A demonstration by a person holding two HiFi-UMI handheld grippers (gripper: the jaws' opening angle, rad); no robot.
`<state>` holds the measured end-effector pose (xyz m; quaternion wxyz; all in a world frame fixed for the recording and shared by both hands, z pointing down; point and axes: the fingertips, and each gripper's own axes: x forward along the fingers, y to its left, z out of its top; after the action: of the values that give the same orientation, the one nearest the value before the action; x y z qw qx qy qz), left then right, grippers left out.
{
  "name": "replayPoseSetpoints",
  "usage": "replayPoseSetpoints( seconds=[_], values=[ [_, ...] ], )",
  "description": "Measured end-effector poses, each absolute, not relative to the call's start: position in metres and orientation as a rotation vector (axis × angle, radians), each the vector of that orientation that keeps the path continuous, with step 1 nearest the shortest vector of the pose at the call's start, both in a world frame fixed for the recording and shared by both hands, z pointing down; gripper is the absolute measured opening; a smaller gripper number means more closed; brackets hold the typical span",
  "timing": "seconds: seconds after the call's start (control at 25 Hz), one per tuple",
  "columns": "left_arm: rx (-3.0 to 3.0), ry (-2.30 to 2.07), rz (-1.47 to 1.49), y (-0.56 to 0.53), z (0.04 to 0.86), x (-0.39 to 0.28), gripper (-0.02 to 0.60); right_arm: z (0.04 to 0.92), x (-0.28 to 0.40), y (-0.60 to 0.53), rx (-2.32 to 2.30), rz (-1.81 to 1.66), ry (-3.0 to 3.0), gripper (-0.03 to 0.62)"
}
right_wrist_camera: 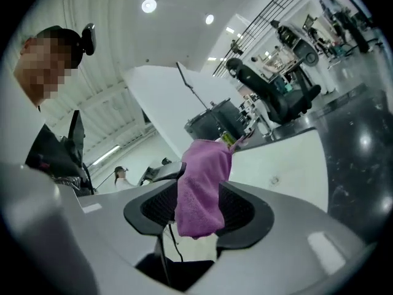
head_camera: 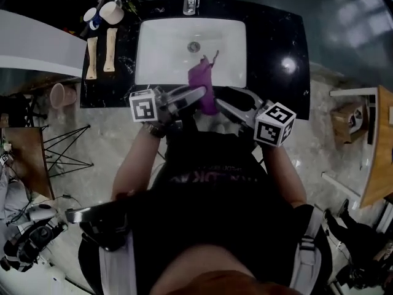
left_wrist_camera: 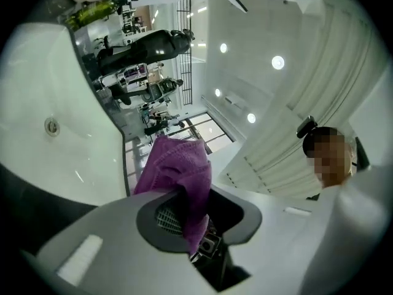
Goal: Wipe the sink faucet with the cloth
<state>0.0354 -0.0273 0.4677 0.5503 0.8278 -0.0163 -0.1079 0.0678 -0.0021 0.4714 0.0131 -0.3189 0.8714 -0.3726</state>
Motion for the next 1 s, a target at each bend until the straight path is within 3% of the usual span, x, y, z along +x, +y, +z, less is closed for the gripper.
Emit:
replayPoseSetpoints(
  seconds=[0.16, 0.32, 0.44, 0.68, 0.8, 1.0],
  values=[
    [2.001, -0.051, -0.206, 0.003, 0.482, 0.030, 0.072, 0.492, 0.035, 0.026, -0.783, -1.279, 2.795, 0.236],
    [1.959, -0.047, -0.178, 0.023, 0.478, 0.025, 0.074, 0.499, 0.015, 0.046, -0.691, -1.326, 2.820, 0.147],
    [1.968, -0.067, -0.173, 0.024, 0.476, 0.017, 0.093, 0.494, 0.016, 0.050, -0.707, -1.314, 2.780, 0.115],
    [1.956, -0.137, -0.151, 0.015, 0.485, -0.012, 0.105, 0.496, 0.120, 0.041, -1.090, -1.370, 2.391, 0.104],
    [1.956, -0.140, -0.104, 0.027, 0.493, -0.040, 0.064, 0.510, 0.177, 0.031, -1.220, -1.389, 2.322, 0.103],
    [1.879, -0.134, -0.132, 0.049, 0.510, -0.076, 0.063, 0.576, 0.239, 0.019, -1.393, -1.748, 1.991, 0.104]
  ],
)
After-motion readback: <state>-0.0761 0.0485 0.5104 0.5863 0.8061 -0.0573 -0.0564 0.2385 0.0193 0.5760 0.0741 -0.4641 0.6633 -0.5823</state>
